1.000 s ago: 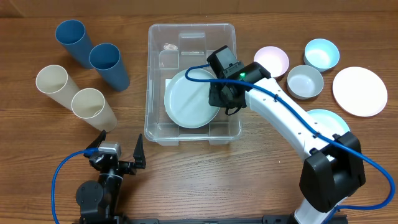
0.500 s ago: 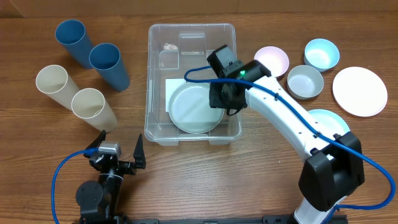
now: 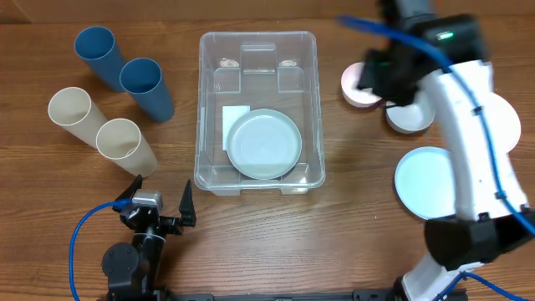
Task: Pack container
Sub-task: 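Open the right gripper and move it to the white plate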
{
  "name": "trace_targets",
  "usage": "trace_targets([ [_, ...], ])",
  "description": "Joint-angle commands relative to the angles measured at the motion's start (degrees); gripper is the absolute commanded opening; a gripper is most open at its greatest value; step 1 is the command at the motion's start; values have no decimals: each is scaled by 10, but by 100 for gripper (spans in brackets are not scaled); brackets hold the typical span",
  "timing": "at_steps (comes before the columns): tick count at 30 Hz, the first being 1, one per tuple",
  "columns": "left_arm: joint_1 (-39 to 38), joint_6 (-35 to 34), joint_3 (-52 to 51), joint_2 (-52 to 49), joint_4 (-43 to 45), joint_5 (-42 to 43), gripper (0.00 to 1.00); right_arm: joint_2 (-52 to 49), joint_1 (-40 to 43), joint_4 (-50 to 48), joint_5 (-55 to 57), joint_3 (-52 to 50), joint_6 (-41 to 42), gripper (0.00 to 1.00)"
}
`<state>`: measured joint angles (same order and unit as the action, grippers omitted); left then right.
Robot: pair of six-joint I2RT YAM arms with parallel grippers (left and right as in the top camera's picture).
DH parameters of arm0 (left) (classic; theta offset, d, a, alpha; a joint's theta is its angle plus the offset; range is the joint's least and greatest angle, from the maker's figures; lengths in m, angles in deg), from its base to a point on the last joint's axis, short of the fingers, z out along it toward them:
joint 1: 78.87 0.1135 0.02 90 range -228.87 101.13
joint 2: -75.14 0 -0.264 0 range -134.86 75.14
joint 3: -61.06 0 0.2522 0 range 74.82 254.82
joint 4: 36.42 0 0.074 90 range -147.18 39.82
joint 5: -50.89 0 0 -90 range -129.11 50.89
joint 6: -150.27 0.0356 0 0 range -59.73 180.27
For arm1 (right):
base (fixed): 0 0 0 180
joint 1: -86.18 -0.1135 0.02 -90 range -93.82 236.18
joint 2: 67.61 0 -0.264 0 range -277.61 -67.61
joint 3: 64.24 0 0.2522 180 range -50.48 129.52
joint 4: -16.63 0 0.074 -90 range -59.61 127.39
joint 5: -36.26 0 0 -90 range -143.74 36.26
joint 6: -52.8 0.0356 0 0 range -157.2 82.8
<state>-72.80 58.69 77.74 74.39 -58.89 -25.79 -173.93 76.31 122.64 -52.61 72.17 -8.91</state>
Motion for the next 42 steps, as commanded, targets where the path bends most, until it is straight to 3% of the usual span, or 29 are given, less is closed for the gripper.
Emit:
trace_targets([
  [1, 4, -8, -3, 5, 2, 7, 100, 5, 92, 20, 14, 10, 4, 53],
  [11, 4, -8, -3, 5, 2, 7, 100, 5, 322, 14, 14, -54, 18, 54],
  [19, 4, -8, -3, 5, 2, 7, 100, 5, 437, -147, -13, -243, 35, 54],
  [29, 4, -8, -3, 5, 2, 7, 100, 5, 472, -367, -6, -417, 65, 66],
  [36, 4, -8, -3, 5, 2, 7, 100, -19, 472, -472, 1, -473, 71, 66],
  [42, 4, -8, -3, 5, 2, 7, 100, -66, 472, -503, 1, -474, 74, 61],
])
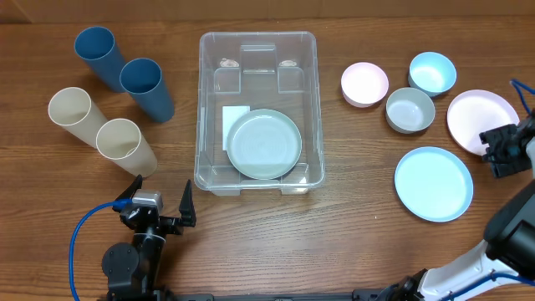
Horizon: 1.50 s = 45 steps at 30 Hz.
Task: Pack container
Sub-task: 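Open the right gripper and move it to the white plate, then grasp the white plate rim with the right gripper and place it in the bin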
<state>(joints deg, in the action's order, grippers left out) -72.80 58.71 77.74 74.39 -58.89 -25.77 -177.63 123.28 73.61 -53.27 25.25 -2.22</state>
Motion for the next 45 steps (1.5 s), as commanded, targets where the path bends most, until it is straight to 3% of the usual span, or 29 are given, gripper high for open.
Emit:
trace_targets([
  [1, 4, -8, -3, 5, 2, 7, 100, -35, 2, -16, 8, -5, 7, 61],
  [5, 4, -8, -3, 5, 2, 7, 100, -55, 2, -28, 7, -5, 10, 48],
  [10, 4, -8, -3, 5, 2, 7, 100, -55, 2, -35, 7, -3, 11, 14],
  [13, 4, -8, -3, 5, 2, 7, 100, -55, 3, -32, -8, 1, 13, 4],
  [22, 4, -8, -3, 5, 2, 7, 100, -14, 3, 64, -19, 94, 28, 4],
  [32, 4, -8, -3, 5, 2, 7, 100, 110, 1, 207, -19, 267, 27, 4],
  [35, 4, -8, -3, 5, 2, 7, 100, 155, -8, 228, -76, 286, 13, 4],
  [39, 4, -8, -3, 5, 2, 7, 100, 220, -74, 276, -150, 286, 4, 4],
  [45, 4, -8, -3, 5, 2, 7, 100, 247, -289, 334, -131, 284, -24, 4],
])
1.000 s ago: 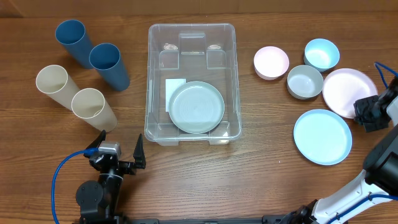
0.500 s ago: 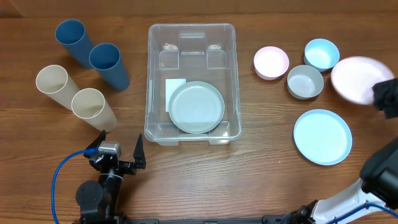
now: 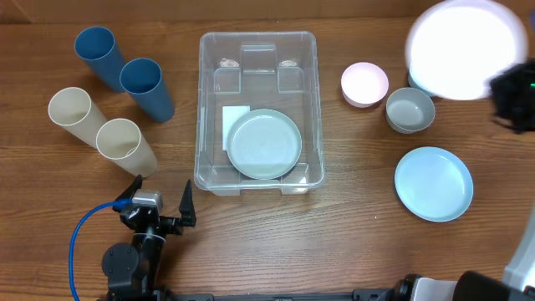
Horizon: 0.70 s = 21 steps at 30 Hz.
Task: Pack container
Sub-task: 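Grasp the white plate rim with the right gripper and place it in the bin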
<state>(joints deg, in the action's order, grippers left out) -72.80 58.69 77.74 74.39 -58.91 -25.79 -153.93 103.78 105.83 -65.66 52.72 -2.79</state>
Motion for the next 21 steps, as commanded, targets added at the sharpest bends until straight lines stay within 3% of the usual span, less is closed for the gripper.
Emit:
trace_targets([
  [1, 4, -8, -3, 5, 2, 7, 100, 10, -130, 12, 5, 6, -19, 4],
  [7, 4, -8, -3, 5, 2, 7, 100, -8, -331, 5, 112, -31, -14, 4],
  [11, 4, -8, -3, 5, 2, 7, 100, -37, -436, -53, 149, -79, -14, 4],
  [16, 4, -8, -3, 5, 2, 7, 100, -81, -501, -142, 160, -135, -8, 4],
  [21, 4, -8, -3, 5, 2, 7, 100, -147, -509, -160, 172, -144, 2, 4],
])
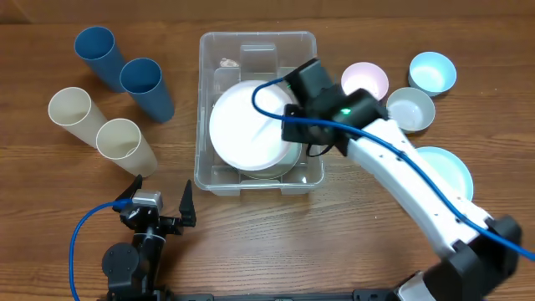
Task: Pack container
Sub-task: 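Grasp the white plate rim with the right gripper and place it in the bin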
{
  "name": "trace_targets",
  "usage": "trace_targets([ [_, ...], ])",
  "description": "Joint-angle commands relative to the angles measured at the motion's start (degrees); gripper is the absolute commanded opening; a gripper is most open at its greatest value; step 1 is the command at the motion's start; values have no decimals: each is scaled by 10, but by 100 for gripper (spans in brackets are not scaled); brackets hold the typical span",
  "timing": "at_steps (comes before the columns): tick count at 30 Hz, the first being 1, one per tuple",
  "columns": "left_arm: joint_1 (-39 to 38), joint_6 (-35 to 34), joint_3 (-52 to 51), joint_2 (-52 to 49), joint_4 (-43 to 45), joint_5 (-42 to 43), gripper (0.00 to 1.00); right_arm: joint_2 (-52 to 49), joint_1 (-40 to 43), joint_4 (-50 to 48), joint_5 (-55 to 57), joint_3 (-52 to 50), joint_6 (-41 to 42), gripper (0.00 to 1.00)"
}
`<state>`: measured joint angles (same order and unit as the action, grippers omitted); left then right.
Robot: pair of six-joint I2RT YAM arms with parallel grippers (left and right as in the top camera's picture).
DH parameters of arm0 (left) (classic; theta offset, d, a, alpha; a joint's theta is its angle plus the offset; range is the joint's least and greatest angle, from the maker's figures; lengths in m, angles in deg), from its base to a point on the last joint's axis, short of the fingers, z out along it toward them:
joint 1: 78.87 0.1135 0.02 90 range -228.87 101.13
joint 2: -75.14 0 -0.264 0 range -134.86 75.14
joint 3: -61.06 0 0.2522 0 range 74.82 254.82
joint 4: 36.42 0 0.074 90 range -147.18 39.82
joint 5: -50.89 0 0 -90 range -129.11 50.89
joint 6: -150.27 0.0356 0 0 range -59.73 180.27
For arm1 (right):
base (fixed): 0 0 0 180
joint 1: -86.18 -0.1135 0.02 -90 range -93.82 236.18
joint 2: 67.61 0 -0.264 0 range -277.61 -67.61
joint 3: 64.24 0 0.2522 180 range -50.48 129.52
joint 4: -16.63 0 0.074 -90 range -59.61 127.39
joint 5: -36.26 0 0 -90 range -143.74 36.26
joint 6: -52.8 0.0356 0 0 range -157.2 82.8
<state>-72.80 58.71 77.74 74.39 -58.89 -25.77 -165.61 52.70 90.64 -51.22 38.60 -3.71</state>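
Observation:
The clear plastic container (pixel 203 100) stands in the middle of the table. My right gripper (pixel 287 127) reaches into it from the right and is shut on the right edge of a pale pink plate (pixel 245 125). That plate hangs low inside the container and covers most of a pale green plate (pixel 282 167), of which only a sliver shows. Whether the two plates touch cannot be told. My left gripper (pixel 159 219) rests open near the front left edge, holding nothing.
Right of the container are a pink bowl (pixel 368 78), a grey bowl (pixel 415 109), a blue bowl (pixel 433 70) and a light blue plate (pixel 449 170) partly under my right arm. On the left stand two blue cups (pixel 144 82) and two beige cups (pixel 121 140).
The right gripper held the pink plate high at the back right corner. Now it holds it inside the container, over the green plate. The left arm has not moved.
First my right arm hung over the bowls at the back right. Then its gripper was at the edge of the pink plate lying on the table's right side. Then the plate was up in the air, and now it is in the container.

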Motion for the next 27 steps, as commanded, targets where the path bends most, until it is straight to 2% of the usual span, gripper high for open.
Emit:
trace_targets([
  [1, 4, -8, -3, 5, 2, 7, 100, -42, 2, -10, 29, -3, 10, 4],
  [9, 4, -8, -3, 5, 2, 7, 100, -75, 7, -26, 44, -3, 10, 4],
  [10, 4, -8, -3, 5, 2, 7, 100, -75, 7, -26, 44, -3, 10, 8],
  [13, 4, -8, -3, 5, 2, 7, 100, -75, 7, -23, 46, -3, 10, 61],
  [14, 4, -8, -3, 5, 2, 7, 100, -75, 7, -22, 46, -3, 10, 65],
  [22, 4, -8, -3, 5, 2, 7, 100, -75, 6, 5, 38, 24, -28, 62],
  [27, 4, -8, -3, 5, 2, 7, 100, -69, -3, 111, 37, 120, -35, 62],
])
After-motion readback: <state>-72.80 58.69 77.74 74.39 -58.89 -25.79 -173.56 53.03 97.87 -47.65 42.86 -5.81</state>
